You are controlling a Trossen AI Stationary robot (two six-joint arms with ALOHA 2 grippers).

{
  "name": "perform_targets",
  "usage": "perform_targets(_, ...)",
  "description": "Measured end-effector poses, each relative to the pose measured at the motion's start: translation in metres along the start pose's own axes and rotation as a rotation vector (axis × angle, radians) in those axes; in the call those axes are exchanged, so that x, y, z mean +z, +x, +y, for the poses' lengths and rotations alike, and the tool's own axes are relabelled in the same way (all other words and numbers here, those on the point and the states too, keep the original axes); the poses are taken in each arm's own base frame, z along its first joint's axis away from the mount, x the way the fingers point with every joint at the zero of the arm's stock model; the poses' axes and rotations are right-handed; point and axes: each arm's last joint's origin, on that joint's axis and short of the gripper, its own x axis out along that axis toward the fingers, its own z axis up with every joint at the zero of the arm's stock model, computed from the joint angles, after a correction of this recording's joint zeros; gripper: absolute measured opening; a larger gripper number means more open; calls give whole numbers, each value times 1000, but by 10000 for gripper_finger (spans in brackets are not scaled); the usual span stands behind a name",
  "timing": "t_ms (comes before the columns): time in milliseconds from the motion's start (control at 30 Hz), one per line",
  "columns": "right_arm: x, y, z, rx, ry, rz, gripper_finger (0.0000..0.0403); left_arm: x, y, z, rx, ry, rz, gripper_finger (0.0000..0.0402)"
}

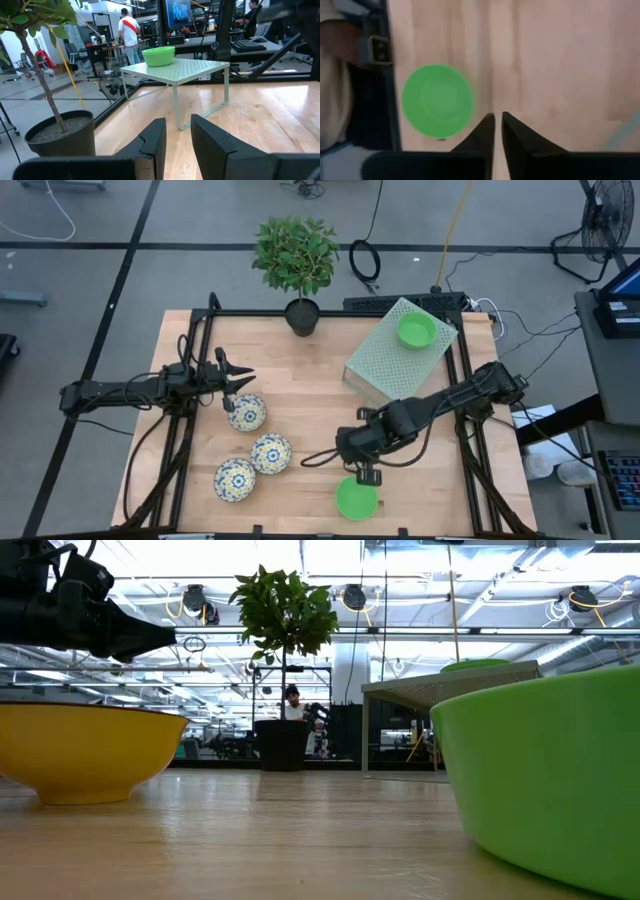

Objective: Pick & Place Mini bowls
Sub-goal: Stack the green bowl on the green bowls on the shelf

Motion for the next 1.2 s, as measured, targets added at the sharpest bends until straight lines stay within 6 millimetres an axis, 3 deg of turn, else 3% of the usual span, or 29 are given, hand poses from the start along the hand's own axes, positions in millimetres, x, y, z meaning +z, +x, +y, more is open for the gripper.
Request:
perform_targets(267, -11, 43, 9, 159, -117, 19, 144, 0, 0, 0, 0, 0, 0, 93)
perform_targets(433, -29, 69, 14, 153, -152, 64, 180, 0, 0, 0, 0, 0, 0, 93)
perform_targets(833, -44, 99, 22, 175, -196, -14, 169, 0, 0, 0, 0, 0, 0, 93)
perform_targets(1200, -53, 117, 10, 34, -311, -60, 164, 0, 0, 0, 0, 0, 0, 93)
